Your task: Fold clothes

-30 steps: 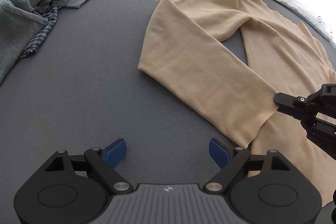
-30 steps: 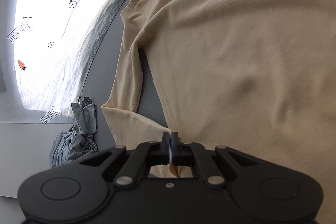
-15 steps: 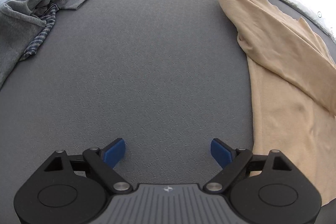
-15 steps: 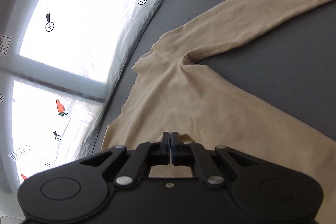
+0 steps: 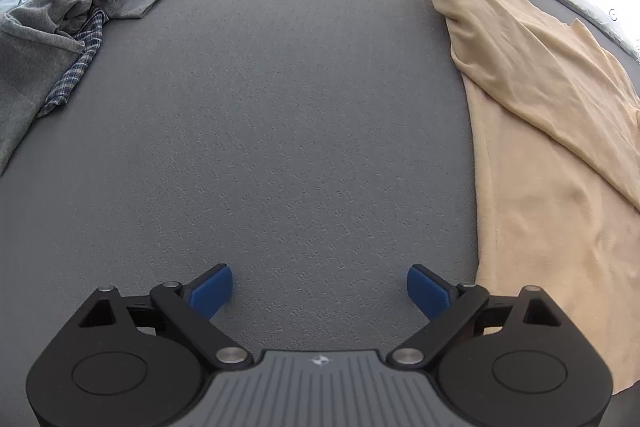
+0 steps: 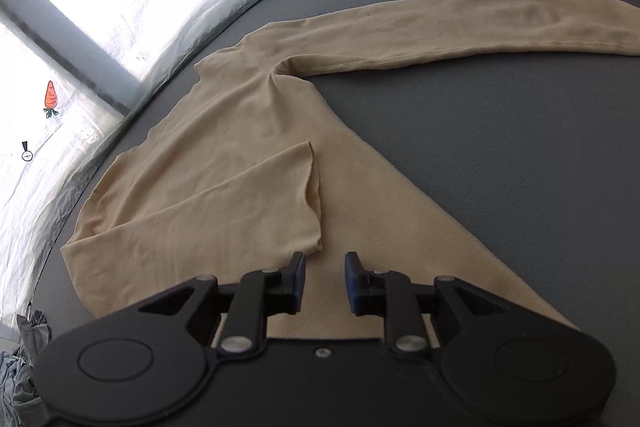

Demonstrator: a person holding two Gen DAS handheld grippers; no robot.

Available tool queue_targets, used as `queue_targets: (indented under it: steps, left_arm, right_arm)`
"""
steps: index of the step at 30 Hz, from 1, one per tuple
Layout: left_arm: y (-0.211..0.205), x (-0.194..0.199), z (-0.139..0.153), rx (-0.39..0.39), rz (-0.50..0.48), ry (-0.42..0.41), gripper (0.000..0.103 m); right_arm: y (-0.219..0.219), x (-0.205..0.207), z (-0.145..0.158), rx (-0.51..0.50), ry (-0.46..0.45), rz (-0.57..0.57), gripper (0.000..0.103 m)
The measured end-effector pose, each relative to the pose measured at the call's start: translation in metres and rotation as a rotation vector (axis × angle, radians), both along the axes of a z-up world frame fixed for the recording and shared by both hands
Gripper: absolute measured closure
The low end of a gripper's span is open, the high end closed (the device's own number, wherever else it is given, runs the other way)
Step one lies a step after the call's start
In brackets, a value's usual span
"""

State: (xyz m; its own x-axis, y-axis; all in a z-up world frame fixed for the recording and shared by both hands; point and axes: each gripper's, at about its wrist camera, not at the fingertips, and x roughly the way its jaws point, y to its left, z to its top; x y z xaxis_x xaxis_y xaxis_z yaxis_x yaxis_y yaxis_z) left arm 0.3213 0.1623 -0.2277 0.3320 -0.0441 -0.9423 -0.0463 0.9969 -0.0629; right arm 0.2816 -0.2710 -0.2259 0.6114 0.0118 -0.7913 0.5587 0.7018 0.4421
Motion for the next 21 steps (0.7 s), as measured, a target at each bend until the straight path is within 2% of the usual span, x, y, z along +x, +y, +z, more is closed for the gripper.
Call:
queue_targets:
  steps: [6,16,21]
  left_arm:
    - [-0.019,-0.012,0.004,-0.061,0.042,-0.002,0.009]
    - [-0.046,-0.041,0.009,-0.088,0.181,-0.001,0.010]
    - [-0.055,-0.055,0.016,-0.097,0.225,-0.040,0.010]
  right_arm:
    - [-0.018,-0.002,-0.002,0.049,-0.011,0.017,0.073]
    - [-0.018,0.053,-0.004,0.023,0.008,0.197,0.072]
    - [-0.009,0.069,-0.001,-0.070,0.023,0.304,0.072]
